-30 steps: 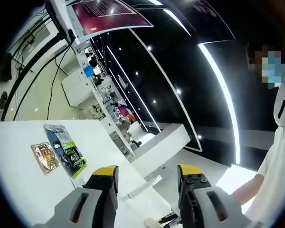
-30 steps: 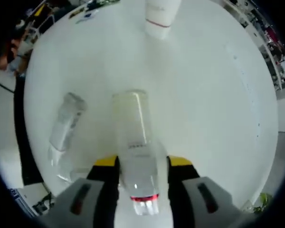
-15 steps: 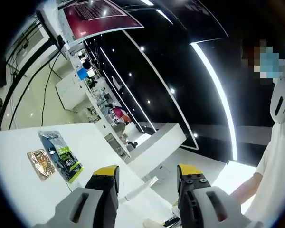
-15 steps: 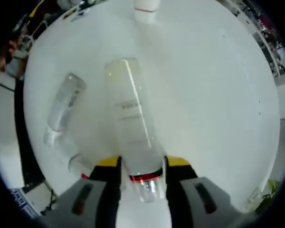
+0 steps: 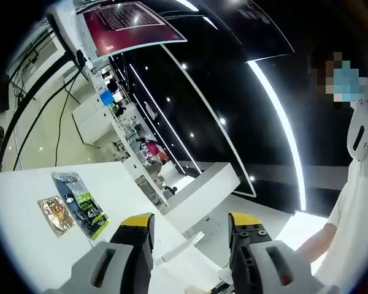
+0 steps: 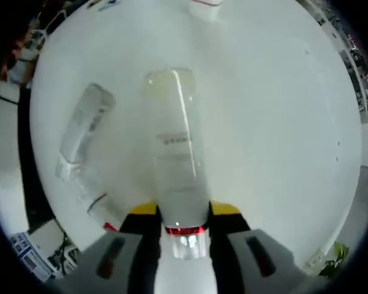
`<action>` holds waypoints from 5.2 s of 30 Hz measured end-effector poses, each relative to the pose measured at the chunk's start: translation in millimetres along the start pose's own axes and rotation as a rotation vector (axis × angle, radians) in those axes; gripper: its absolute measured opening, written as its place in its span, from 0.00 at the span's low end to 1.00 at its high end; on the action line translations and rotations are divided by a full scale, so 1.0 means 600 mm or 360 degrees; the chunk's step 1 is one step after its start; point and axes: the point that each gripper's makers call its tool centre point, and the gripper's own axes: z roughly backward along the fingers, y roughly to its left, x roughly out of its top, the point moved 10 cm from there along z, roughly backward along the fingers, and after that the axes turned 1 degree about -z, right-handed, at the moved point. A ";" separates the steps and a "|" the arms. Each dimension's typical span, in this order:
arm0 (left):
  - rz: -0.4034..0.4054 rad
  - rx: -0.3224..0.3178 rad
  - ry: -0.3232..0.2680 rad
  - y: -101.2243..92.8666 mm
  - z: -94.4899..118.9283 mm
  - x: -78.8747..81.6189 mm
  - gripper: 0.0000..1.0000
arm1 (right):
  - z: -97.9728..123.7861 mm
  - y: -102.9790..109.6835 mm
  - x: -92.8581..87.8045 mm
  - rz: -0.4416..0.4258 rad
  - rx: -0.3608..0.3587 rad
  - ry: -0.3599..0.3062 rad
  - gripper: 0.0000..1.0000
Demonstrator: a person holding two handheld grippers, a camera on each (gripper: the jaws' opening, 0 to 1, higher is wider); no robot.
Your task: Arrange the skincare products in the storage area until every visible bottle or jar stands upright without overlapping.
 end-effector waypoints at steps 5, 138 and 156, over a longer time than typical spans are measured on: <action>0.0003 -0.0008 -0.0008 -0.002 0.001 -0.001 0.49 | -0.001 -0.001 0.004 0.0025 0.0006 0.0029 0.26; -0.0366 -0.0489 0.1046 -0.066 -0.102 -0.122 0.52 | 0.323 0.236 0.202 0.2117 -0.0792 0.0216 0.23; -0.0494 -0.0791 0.1406 -0.110 -0.185 -0.147 0.58 | 0.369 0.285 0.202 0.2628 -0.0846 -0.0048 0.23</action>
